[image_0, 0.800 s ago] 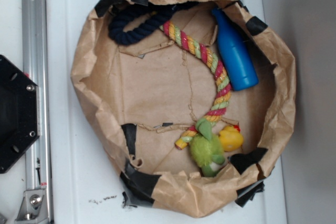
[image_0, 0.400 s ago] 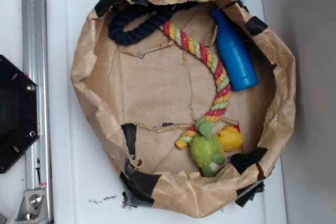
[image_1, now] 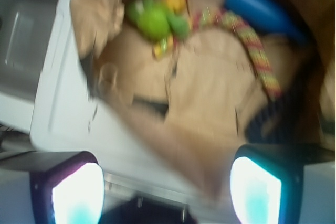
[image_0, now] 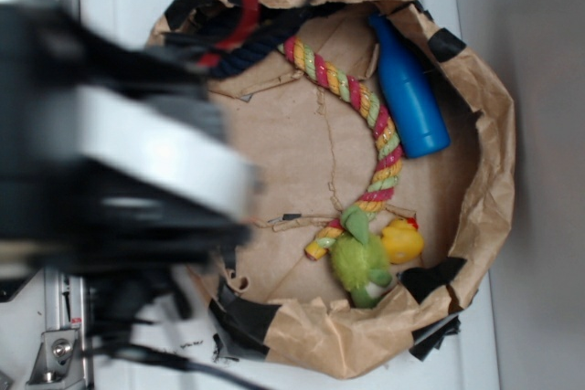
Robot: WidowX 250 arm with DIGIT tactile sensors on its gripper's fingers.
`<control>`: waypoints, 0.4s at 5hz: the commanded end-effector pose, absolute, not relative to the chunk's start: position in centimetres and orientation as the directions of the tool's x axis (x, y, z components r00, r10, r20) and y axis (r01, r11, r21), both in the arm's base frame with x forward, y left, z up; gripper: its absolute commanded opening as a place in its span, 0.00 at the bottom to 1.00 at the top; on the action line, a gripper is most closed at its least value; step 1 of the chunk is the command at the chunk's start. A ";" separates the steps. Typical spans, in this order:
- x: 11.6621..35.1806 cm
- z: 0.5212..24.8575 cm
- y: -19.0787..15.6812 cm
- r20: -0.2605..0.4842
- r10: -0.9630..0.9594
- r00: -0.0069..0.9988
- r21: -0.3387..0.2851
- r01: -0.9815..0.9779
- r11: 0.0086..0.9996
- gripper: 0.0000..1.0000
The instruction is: Grab the green animal.
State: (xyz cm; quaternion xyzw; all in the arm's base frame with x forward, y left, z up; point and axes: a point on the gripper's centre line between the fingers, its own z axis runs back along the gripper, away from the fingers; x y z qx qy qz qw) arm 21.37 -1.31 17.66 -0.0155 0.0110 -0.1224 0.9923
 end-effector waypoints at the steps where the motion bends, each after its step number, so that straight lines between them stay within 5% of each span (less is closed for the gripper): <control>1: 28.7 13.6 0.4 0.114 -0.533 0.838 -0.052 0.541 0.839 1.00; 2: 29.8 13.8 -1.0 0.212 -0.717 0.663 -0.009 0.735 0.678 1.00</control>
